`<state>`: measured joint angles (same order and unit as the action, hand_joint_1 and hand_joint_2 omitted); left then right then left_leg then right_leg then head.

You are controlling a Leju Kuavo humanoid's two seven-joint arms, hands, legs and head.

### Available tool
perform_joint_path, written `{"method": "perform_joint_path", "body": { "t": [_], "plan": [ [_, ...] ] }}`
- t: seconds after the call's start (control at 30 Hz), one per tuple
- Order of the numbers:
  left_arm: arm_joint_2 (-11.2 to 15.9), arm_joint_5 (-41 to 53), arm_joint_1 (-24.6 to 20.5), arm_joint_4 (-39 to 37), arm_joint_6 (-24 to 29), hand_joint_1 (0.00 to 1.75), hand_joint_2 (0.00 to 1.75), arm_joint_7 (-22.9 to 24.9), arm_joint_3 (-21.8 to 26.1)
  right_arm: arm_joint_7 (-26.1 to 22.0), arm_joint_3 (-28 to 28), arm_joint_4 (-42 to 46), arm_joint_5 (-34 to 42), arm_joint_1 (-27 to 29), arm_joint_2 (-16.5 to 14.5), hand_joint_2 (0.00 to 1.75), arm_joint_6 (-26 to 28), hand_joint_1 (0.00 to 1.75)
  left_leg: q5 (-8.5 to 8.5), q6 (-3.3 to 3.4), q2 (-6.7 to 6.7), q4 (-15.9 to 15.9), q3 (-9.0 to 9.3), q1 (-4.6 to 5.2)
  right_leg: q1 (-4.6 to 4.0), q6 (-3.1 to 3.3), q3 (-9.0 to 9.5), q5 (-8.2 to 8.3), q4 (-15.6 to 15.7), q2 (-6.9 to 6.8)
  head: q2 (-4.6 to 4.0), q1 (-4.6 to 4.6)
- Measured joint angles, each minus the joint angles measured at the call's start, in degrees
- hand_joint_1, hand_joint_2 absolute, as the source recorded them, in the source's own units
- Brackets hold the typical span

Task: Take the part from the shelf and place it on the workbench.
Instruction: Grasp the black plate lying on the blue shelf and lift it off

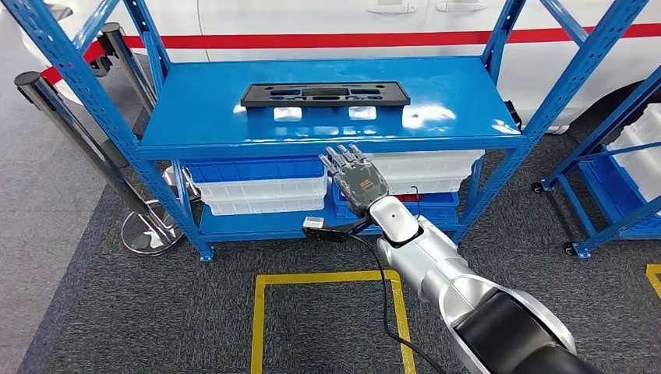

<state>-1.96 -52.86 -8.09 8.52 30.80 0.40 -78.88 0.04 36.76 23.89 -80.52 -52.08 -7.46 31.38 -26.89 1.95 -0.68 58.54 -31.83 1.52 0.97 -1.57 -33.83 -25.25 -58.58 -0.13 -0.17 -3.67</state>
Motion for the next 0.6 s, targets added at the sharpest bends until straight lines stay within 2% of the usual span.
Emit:
{"method": "perform_joint_path", "body": {
  "t": [0.1,0.17,0.2,0.27,0.33,0.37,0.4,0.43,0.47,0.5,0.53,0.57,0.6],
  "plan": [
    [0.04,0.03,0.02,0.0,0.2,0.0,0.0,-0.13,-0.04,-0.01,0.01,0.0,0.08,0.37,0.03,1.75,0.16,0.0,0.06,0.23,0.01,0.18,-0.24,0.03,0.06,-0.31,-0.07,0.2,0.13,-0.01,0.0,0.0],
    [0.04,0.04,0.02,0.0,0.22,0.0,0.0,-0.14,-0.05,0.07,0.02,0.01,0.07,0.5,0.08,1.75,0.37,0.0,0.37,0.73,-0.04,-0.22,-0.2,-0.17,-0.01,-0.62,-0.15,0.11,0.07,0.01,0.0,0.0],
    [0.03,0.05,0.01,0.01,0.22,0.0,0.0,-0.11,-0.07,0.24,0.03,0.02,-0.02,0.51,0.14,1.75,0.54,0.0,0.57,1.01,-0.09,-0.5,-0.15,-0.3,-0.07,-0.73,-0.54,-0.51,-0.77,0.03,0.0,0.0],
    [0.01,0.14,0.02,0.01,0.21,0.0,0.0,0.06,-0.15,0.91,0.1,0.03,-0.44,0.56,0.33,1.75,0.82,0.0,0.87,1.42,-0.15,-0.86,-0.15,-0.43,-0.16,-0.76,-3.06,-3.48,-6.08,0.06,0.0,0.0],
    [0.02,0.28,0.11,0.01,0.18,0.0,0.0,0.3,-0.3,1.71,0.21,0.03,-0.9,0.69,0.51,1.75,0.89,0.0,0.9,1.54,-0.1,-0.86,-0.26,-0.28,-0.23,-0.58,-7.02,-6.5,-13.81,0.07,0.0,0.0],
    [0.02,0.36,0.19,0.0,0.15,0.0,0.0,0.4,-0.37,1.99,0.3,0.04,-1.06,0.73,0.57,1.75,0.86,0.0,0.85,1.56,-0.07,-0.83,-0.24,-0.16,-0.27,-0.4,-8.25,-6.64,-15.89,0.07,0.0,0.0],
    [0.02,0.42,0.25,0.01,0.13,0.0,0.0,0.48,-0.43,2.18,0.38,0.06,-1.18,0.7,0.6,1.75,0.83,0.0,0.79,1.57,-0.03,-0.81,-0.16,-0.02,-0.37,-0.12,-8.53,-5.7,-15.93,0.08,0.0,0.0],
    [0.01,0.49,0.28,0.01,0.11,0.0,0.0,0.52,-0.48,2.28,0.46,0.1,-1.28,0.59,0.62,1.75,0.8,0.0,0.66,1.58,0.01,-0.8,0.0,0.13,-0.53,0.31,-7.7,-3.76,-13.65,0.07,0.0,0.0],
    [-0.02,0.53,0.28,0.02,0.1,0.0,0.0,0.55,-0.49,2.33,0.53,0.14,-1.36,0.42,0.62,1.75,0.8,0.0,0.49,1.58,0.04,-0.81,0.22,0.27,-0.81,0.96,-6.03,-1.4,-9.65,0.06,0.01,0.0],
    [-0.2,0.57,0.25,0.03,0.07,0.0,0.0,0.56,-0.51,2.37,0.58,0.17,-1.44,0.2,0.62,1.75,0.79,0.0,0.31,1.51,0.03,-0.8,0.34,0.42,-1.13,1.7,-4.32,0.27,-5.95,0.0,0.01,-0.06],
    [-0.33,0.61,0.21,0.03,0.05,0.0,0.0,0.56,-0.54,2.43,0.67,0.2,-1.63,-0.04,0.62,1.75,0.77,0.0,0.16,1.38,0.02,-0.76,0.33,0.43,-1.43,2.3,-2.91,1.34,-2.71,-0.07,0.01,-0.12],
    [-0.47,0.62,0.19,0.03,0.0,0.0,0.0,0.56,-0.56,2.56,0.8,0.21,-1.91,-0.27,0.61,1.75,0.73,0.0,0.07,1.17,-0.02,-0.73,0.22,0.34,-1.72,2.7,-2.14,1.64,-0.82,-0.12,0.02,-0.19],
    [-0.6,0.64,0.17,0.03,-0.04,0.0,0.0,0.55,-0.59,2.8,0.94,0.22,-2.25,-0.45,0.62,1.75,0.67,0.0,0.02,0.91,-0.08,-0.74,0.07,0.2,-1.93,2.89,-1.91,1.36,-0.26,-0.14,0.01,-0.24]
  ]
}}
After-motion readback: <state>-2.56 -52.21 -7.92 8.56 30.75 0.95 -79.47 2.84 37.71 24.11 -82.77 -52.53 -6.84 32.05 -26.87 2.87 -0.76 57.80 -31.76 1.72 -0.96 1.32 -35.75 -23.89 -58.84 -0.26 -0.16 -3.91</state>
